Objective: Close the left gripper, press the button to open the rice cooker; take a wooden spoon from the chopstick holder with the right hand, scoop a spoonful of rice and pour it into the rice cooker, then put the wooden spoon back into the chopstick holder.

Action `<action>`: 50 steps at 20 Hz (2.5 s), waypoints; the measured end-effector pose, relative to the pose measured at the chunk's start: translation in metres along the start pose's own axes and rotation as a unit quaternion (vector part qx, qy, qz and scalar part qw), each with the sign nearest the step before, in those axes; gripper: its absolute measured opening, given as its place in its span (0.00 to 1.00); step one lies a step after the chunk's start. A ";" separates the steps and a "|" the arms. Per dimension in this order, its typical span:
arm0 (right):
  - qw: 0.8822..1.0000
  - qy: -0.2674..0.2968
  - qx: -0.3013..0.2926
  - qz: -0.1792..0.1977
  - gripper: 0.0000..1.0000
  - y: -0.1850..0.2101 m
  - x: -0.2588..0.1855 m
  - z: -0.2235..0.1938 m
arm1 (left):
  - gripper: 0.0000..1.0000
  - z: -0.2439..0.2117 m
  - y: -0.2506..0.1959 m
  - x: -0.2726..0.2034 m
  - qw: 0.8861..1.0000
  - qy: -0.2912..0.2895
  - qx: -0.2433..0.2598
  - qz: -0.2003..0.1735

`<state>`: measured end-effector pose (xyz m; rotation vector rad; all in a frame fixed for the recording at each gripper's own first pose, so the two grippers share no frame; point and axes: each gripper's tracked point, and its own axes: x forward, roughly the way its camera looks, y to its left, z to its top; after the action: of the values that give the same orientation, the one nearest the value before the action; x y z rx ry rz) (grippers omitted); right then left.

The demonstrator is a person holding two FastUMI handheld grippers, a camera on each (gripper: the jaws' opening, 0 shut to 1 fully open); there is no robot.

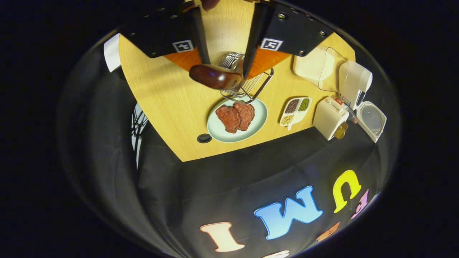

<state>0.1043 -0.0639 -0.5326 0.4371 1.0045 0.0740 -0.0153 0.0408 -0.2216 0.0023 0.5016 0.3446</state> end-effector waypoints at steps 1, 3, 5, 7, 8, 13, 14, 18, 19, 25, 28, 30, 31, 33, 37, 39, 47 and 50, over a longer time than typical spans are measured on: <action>1.000 0.001 0.004 -0.006 0.62 -0.002 -0.004 -0.003 | 0.94 0.004 0.007 0.003 1.000 -0.009 0.002 -0.004; 0.999 -0.016 0.022 -0.019 0.68 0.002 -0.024 -0.002 | 0.94 0.014 0.023 0.013 1.000 -0.025 0.003 -0.015; 0.998 -0.043 0.039 -0.035 0.98 0.009 -0.049 0.002 | 0.94 0.023 0.045 0.028 0.999 -0.041 -0.002 -0.029; 0.995 -0.060 0.062 -0.042 0.98 0.031 -0.074 0.005 | 0.94 0.030 0.066 0.049 0.998 -0.052 -0.004 -0.045; 0.994 -0.071 0.072 -0.044 0.98 0.043 -0.088 0.006 | 0.95 0.032 0.075 0.060 0.997 -0.052 -0.006 -0.055; 0.987 -0.119 0.091 -0.049 0.98 0.104 -0.144 0.011 | 0.94 0.045 0.113 0.109 0.992 -0.080 -0.024 -0.098; 0.985 -0.131 0.097 -0.051 0.98 0.115 -0.157 0.015 | 0.94 0.047 0.120 0.120 0.991 -0.080 -0.027 -0.103; 0.979 -0.179 0.086 -0.046 0.98 0.157 -0.205 0.028 | 0.94 0.068 0.152 0.172 0.988 -0.099 -0.054 -0.107; 0.977 -0.189 0.084 -0.047 0.98 0.166 -0.215 0.030 | 0.94 0.068 0.159 0.185 0.988 -0.097 -0.064 -0.106; 0.979 -0.197 0.035 -0.047 0.98 0.217 -0.252 0.033 | 0.92 0.099 0.196 0.266 0.988 -0.123 -0.068 -0.069; 0.980 -0.197 0.012 -0.041 0.98 0.236 -0.267 0.038 | 0.92 0.123 0.213 0.303 0.986 -0.142 -0.070 -0.046; 0.980 -0.197 -0.002 -0.039 0.98 0.246 -0.271 0.042 | 0.91 0.131 0.222 0.332 0.987 -0.147 -0.064 -0.026; 0.980 -0.196 -0.012 -0.041 0.98 0.249 -0.271 0.041 | 0.91 0.132 0.226 0.345 0.988 -0.144 -0.062 -0.013; 0.980 -0.191 -0.030 -0.045 0.98 0.252 -0.270 0.037 | 0.91 0.139 0.234 0.367 0.988 -0.142 -0.067 0.007; 0.983 -0.177 -0.038 -0.041 0.98 0.259 -0.266 0.027 | 0.91 0.146 0.245 0.411 0.989 -0.131 -0.061 0.040; 0.984 -0.169 -0.036 -0.039 0.98 0.257 -0.267 0.018 | 0.92 0.147 0.257 0.430 0.990 -0.122 -0.041 0.058; 0.989 -0.147 -0.013 -0.032 0.98 0.248 -0.259 -0.003 | 0.94 0.111 0.255 0.461 0.996 -0.058 -0.026 0.067; 0.989 -0.146 -0.009 -0.026 0.98 0.249 -0.260 -0.005 | 0.92 0.107 0.250 0.447 0.995 -0.065 -0.026 0.070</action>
<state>-0.0067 0.0975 -0.2304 0.3918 0.7261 -0.0283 0.3209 0.4300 -0.3167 0.0094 0.3643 0.4913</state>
